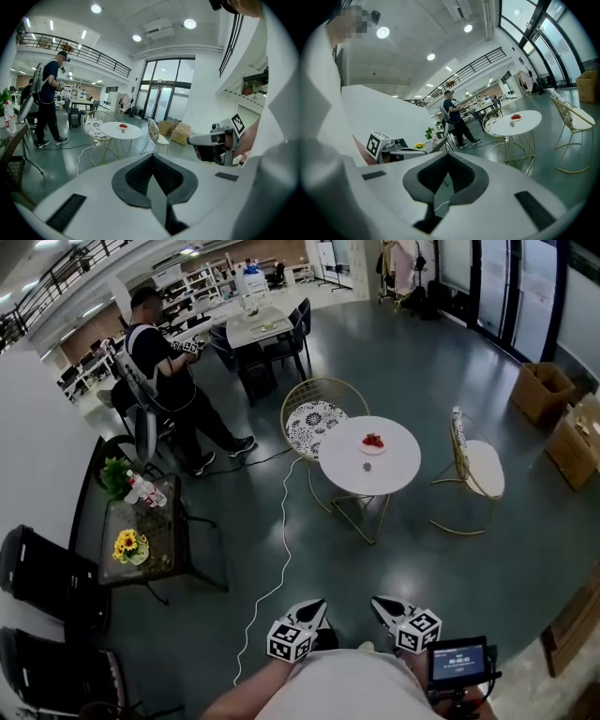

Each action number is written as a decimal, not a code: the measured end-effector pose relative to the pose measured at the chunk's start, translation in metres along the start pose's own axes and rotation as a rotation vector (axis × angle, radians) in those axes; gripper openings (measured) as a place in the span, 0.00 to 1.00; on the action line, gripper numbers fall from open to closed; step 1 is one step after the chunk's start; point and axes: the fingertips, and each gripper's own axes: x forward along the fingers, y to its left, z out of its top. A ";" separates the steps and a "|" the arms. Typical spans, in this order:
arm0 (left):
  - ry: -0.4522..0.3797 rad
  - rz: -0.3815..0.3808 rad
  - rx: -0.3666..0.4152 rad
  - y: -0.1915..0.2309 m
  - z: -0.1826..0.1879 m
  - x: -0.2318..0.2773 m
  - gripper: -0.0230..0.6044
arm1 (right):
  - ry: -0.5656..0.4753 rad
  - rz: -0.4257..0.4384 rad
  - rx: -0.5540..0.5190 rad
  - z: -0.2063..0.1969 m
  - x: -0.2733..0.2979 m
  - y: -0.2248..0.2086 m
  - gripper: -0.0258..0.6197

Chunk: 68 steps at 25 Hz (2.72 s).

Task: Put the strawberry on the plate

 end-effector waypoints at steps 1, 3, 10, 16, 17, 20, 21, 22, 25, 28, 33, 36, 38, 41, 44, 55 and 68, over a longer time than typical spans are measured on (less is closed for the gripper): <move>0.000 0.001 -0.001 0.002 0.000 0.001 0.05 | 0.002 0.000 -0.001 0.000 0.002 -0.002 0.05; 0.005 0.006 -0.007 0.008 -0.001 0.003 0.05 | 0.006 0.002 0.000 0.003 0.009 -0.005 0.05; 0.021 0.006 -0.031 0.029 0.010 0.016 0.05 | 0.029 0.008 -0.006 0.016 0.028 -0.014 0.05; 0.032 -0.026 -0.017 0.050 0.022 0.038 0.05 | 0.028 -0.027 0.005 0.025 0.047 -0.033 0.05; 0.033 -0.030 -0.015 0.055 0.025 0.042 0.05 | 0.027 -0.031 0.007 0.027 0.050 -0.036 0.05; 0.031 -0.043 -0.007 0.069 0.036 0.055 0.05 | 0.026 -0.044 0.009 0.035 0.062 -0.046 0.05; 0.031 -0.045 -0.004 0.075 0.040 0.060 0.05 | 0.025 -0.048 0.008 0.038 0.068 -0.050 0.05; 0.032 -0.046 -0.003 0.081 0.044 0.064 0.05 | 0.024 -0.051 0.007 0.043 0.074 -0.054 0.05; 0.035 -0.051 -0.002 0.100 0.055 0.076 0.05 | 0.022 -0.062 0.009 0.055 0.090 -0.065 0.05; 0.030 -0.060 0.004 0.119 0.067 0.087 0.05 | 0.016 -0.080 0.009 0.065 0.106 -0.076 0.05; 0.023 -0.084 0.022 0.148 0.088 0.099 0.05 | -0.004 -0.117 0.008 0.084 0.132 -0.090 0.05; 0.020 -0.088 0.022 0.172 0.097 0.102 0.05 | -0.009 -0.134 0.001 0.095 0.151 -0.092 0.05; 0.017 -0.095 0.018 0.187 0.100 0.103 0.05 | -0.010 -0.143 -0.004 0.099 0.164 -0.092 0.05; 0.017 -0.111 0.017 0.204 0.104 0.105 0.05 | -0.010 -0.161 -0.011 0.104 0.179 -0.094 0.05; 0.020 -0.123 0.016 0.218 0.107 0.112 0.05 | -0.009 -0.174 -0.022 0.110 0.192 -0.099 0.05; 0.036 -0.143 -0.001 0.242 0.119 0.138 0.05 | 0.019 -0.189 0.000 0.115 0.220 -0.123 0.05; 0.070 -0.119 0.022 0.275 0.159 0.208 0.05 | 0.014 -0.164 0.035 0.154 0.255 -0.195 0.05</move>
